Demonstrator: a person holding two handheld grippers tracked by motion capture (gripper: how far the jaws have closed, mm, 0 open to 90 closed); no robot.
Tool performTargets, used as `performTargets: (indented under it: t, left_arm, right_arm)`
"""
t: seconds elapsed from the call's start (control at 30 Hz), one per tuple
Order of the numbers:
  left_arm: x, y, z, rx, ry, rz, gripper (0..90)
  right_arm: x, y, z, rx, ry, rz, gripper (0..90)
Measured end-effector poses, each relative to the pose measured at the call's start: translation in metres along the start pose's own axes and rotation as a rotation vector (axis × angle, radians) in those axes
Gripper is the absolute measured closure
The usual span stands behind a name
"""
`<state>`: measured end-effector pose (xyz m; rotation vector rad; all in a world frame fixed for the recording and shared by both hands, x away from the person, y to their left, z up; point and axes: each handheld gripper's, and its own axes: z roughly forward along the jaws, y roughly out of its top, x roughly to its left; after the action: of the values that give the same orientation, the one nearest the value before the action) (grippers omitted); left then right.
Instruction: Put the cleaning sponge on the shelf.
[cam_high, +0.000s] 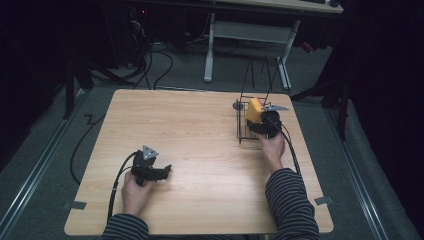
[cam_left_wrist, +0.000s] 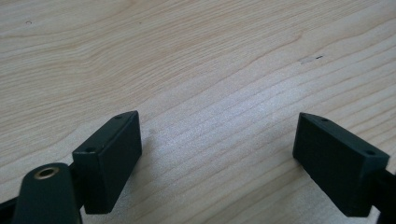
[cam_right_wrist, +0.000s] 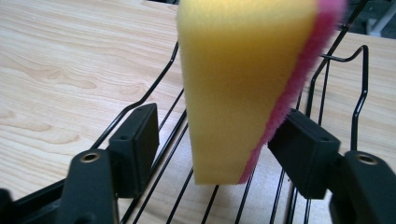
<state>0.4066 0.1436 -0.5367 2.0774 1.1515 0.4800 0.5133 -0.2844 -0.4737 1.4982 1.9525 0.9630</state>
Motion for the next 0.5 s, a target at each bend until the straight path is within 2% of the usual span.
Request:
performTargets:
  t: [0.13, 0.27, 0.5]
  left_arm:
    - [0.0, 0.0, 0.0, 0.0, 0.0, 0.0, 16.1]
    - [0.0, 0.0, 0.0, 0.0, 0.0, 0.0, 16.1]
    - [0.0, 0.0, 0.0, 0.0, 0.0, 0.0, 16.1]
  right_arm:
    - [-0.002, -0.002, -0.008, -0.006, 0.027, 0.034, 26.9]
    - [0.001, -0.002, -0.014, 0.009, 0.018, 0.005, 24.1]
    - [0.004, -0.002, -0.031, -0.026, 0.039, 0.01, 24.5]
